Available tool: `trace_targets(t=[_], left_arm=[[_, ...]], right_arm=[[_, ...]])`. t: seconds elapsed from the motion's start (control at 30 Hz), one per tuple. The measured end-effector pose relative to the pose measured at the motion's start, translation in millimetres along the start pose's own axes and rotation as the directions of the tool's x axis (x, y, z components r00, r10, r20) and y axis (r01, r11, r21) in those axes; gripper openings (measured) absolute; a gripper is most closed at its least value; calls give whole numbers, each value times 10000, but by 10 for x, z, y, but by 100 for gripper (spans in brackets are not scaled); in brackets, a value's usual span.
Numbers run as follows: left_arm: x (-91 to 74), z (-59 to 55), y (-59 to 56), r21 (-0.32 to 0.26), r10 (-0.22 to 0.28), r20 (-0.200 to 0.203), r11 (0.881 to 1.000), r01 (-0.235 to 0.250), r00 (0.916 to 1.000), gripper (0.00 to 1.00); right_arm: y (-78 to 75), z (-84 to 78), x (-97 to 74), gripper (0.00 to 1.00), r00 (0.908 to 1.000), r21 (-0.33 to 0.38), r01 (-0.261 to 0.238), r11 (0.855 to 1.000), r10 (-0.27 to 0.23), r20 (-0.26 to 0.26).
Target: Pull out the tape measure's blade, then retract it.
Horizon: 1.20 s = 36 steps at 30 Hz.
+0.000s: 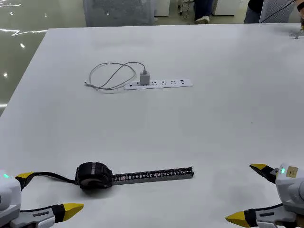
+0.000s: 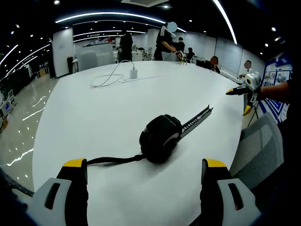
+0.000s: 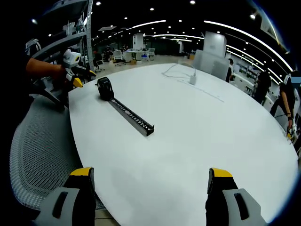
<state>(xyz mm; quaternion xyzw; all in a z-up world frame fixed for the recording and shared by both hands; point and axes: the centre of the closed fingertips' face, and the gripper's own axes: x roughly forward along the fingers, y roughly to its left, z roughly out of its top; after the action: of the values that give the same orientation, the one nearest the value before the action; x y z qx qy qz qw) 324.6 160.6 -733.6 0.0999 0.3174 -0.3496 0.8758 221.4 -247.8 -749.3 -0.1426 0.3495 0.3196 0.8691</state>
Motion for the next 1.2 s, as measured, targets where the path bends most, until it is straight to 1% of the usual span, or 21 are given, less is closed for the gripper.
trace_targets(t=[0.07, 0.13, 0.17, 0.23, 0.3, 0.33, 0.4, 0.43, 0.5, 0.57, 0.6, 0.63, 0.67, 0.7, 0.73, 0.8, 0.87, 0.97, 1.0, 1.1, 1.2], left_arm=[[0, -3, 6, 45, 55, -40, 10000, -55, 10000, 99], [-9, 62, -2, 118, 84, 295, 9999, -88, 9995, 99], [-16, 85, -5, 91, 106, 398, 9999, -110, 9992, 99], [-10, 85, -1, 90, 144, 342, 9999, -147, 9993, 99], [8, 34, -2, -76, 181, -103, 9998, -182, 9998, 99], [20, 32, -23, -129, 110, -176, 9999, -112, 9998, 99], [28, 38, -48, -105, 78, -222, 9999, -80, 9997, 99], [29, 49, -66, 8, 87, -220, 10000, -87, 9997, 99], [32, 78, -96, 105, 86, -162, 9999, -84, 9998, 99], [35, 108, -116, 65, 68, -70, 10000, -68, 10000, 99], [39, 126, -113, 27, 141, -22, 9999, -141, 9999, 99], [42, 137, -103, -13, 228, -4, 9997, -228, 9997, 99], [47, 150, -102, -117, 246, 23, 9996, -246, 9997, 99], [54, 160, -108, -250, 225, 50, 9994, -224, 9997, 99], [67, 164, -99, -335, 288, 34, 9990, -286, 9996, 99], [85, 141, -72, -428, 522, -230, 9977, -532, 9984, 99], [105, 151, -57, -679, 651, -278, 9954, -669, 9975, 99], [117, 227, -105, -1248, 476, -1, 9911, -472, 9989, 99], [122, 262, -113, -1571, 487, 123, 9865, -462, 9987, 99], [135, 292, -119, -1535, 555, 94, 9867, -534, 9984, 99], [147, 329, -117, -1444, 692, 219, 9874, -653, 9974, 99]], right_arm=[[-3, 12, 5, 99, 10000, -58, -20, 10000, 20, -4], [-4, 28, 13, 99, 10000, -105, -61, 9999, 61, -27], [-5, 44, 17, 99, 10000, -145, -70, 9999, 70, -39], [-30, 60, 26, 99, 10000, -225, -30, 9997, 29, -73], [-53, 84, 26, 99, 9999, -309, -45, 9995, 40, -164], [-66, 115, 22, 99, 9999, -297, -83, 9995, 79, -130], [-83, 147, 24, 99, 9998, -362, -118, 9993, 113, -138], [-100, 158, 23, 99, 9997, -462, -145, 9988, 136, -180], [-134, 163, 27, 99, 9994, -543, -211, 9983, 196, -290], [-149, 158, 33, 99, 9988, -584, -319, 9978, 296, -402], [-159, 161, 39, 99, 9984, -708, -369, 9968, 337, -451], [-162, 154, 44, 99, 9976, -808, -432, 9958, 386, -572], [-156, 149, 53, 99, 9960, -1017, -607, 9930, 534, -722], [-160, 161, 60, 99, 9955, -1132, -671, 9913, 589, -742], [-168, 179, 66, 99, 9954, -1133, -707, 9910, 628, -720], [-164, 242, 84, 99, 9937, -809, -969, 9920, 918, -646], [-193, 333, 93, 99, 9938, -813, -1038, 9913, 1001, -491], [-229, 408, 101, 99, 9935, -1055, -1058, 9888, 1007, -532], [-244, 434, 103, 99, 9933, -1181, -1066, 9873, 1003, -581], [-266, 498, 106, 99, 9920, -1338, -1174, 9840, 1100, -616], [-270, 522, 111, 99, 9889, -1458, -1348, 9801, 1238, -823]])
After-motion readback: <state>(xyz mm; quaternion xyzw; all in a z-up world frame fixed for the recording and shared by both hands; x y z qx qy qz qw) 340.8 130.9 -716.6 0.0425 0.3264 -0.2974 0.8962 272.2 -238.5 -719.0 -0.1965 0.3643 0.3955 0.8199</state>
